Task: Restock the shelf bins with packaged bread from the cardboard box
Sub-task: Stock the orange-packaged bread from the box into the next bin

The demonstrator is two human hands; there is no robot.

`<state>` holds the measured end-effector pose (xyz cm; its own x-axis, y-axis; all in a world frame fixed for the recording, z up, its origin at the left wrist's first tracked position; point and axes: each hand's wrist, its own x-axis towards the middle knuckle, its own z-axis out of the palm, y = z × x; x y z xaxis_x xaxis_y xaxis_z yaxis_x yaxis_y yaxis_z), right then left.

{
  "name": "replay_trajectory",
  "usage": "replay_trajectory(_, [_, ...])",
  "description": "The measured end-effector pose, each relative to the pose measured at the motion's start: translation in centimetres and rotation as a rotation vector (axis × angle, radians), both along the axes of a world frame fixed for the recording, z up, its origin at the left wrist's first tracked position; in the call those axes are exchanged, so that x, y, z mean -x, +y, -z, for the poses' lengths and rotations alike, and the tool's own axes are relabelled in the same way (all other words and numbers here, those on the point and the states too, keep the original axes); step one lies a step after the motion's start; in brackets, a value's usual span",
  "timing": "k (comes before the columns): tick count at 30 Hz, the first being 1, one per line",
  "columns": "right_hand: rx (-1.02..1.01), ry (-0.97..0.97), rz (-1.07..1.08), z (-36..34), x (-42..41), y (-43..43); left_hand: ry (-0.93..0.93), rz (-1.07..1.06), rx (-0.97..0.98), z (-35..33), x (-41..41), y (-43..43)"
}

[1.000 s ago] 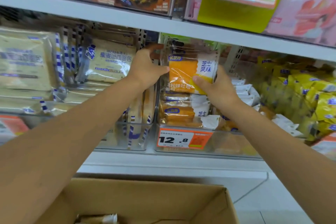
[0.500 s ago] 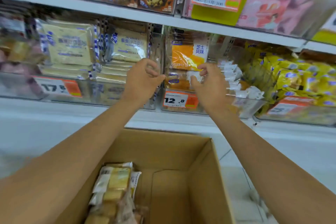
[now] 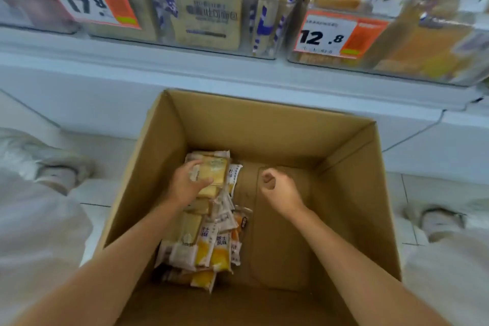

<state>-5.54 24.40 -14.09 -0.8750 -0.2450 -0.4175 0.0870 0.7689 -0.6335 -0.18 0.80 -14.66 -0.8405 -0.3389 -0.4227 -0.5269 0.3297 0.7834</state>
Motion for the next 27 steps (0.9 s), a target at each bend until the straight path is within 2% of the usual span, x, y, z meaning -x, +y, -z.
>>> replay_trajectory(3, [0.046, -0.072, 0.046, 3.4, -0.3, -0.7, -0.049, 0.038, 0.011, 4.0, 1.5, -0.5])
replay_trajectory(7, [0.120, -0.148, 0.112, 5.6, 0.0, -1.4, -0.173, 0.274, 0.334, 8.3, 2.0, -1.6])
replay_trajectory(11, [0.134, -0.158, 0.124, 5.8, 0.4, -1.5, -0.079, 0.295, 0.535, 8.2, 2.1, -0.9])
replay_trajectory(13, [0.164, -0.161, 0.098, 4.6, 0.9, -1.4, 0.010, 0.354, 0.548, 6.2, 2.5, -0.4])
replay_trajectory(15, [0.240, -0.160, 0.024, 2.3, 1.4, -1.2, 0.048, 0.516, 0.397, 3.3, 3.0, 0.1])
replay_trajectory(18, [0.375, -0.231, -0.047, -1.2, 2.2, -0.9, -0.066, 0.624, 0.022, -1.5, 3.0, 0.6])
replay_trajectory(20, [0.426, -0.265, -0.041, -3.0, 2.1, -0.6, -0.089, 0.528, -0.080, -4.1, 2.4, 0.8])
replay_trajectory(22, [0.493, -0.313, 0.087, -3.9, 1.6, -0.1, -0.034, 0.247, -0.183, -5.4, 1.4, 0.8])
replay_trajectory(24, [0.572, -0.364, 0.188, -4.7, 1.1, 0.3, -0.041, -0.074, -0.480, -6.2, 0.4, 0.7])
replay_trajectory(26, [0.622, -0.413, 0.216, -5.0, 0.6, 0.5, -0.165, -0.097, -0.738, -6.1, -0.9, 1.0])
replay_trajectory(27, [0.639, -0.448, 0.224, -5.1, 0.2, 0.4, -0.230, -0.067, -0.788, -6.0, -1.6, 1.5])
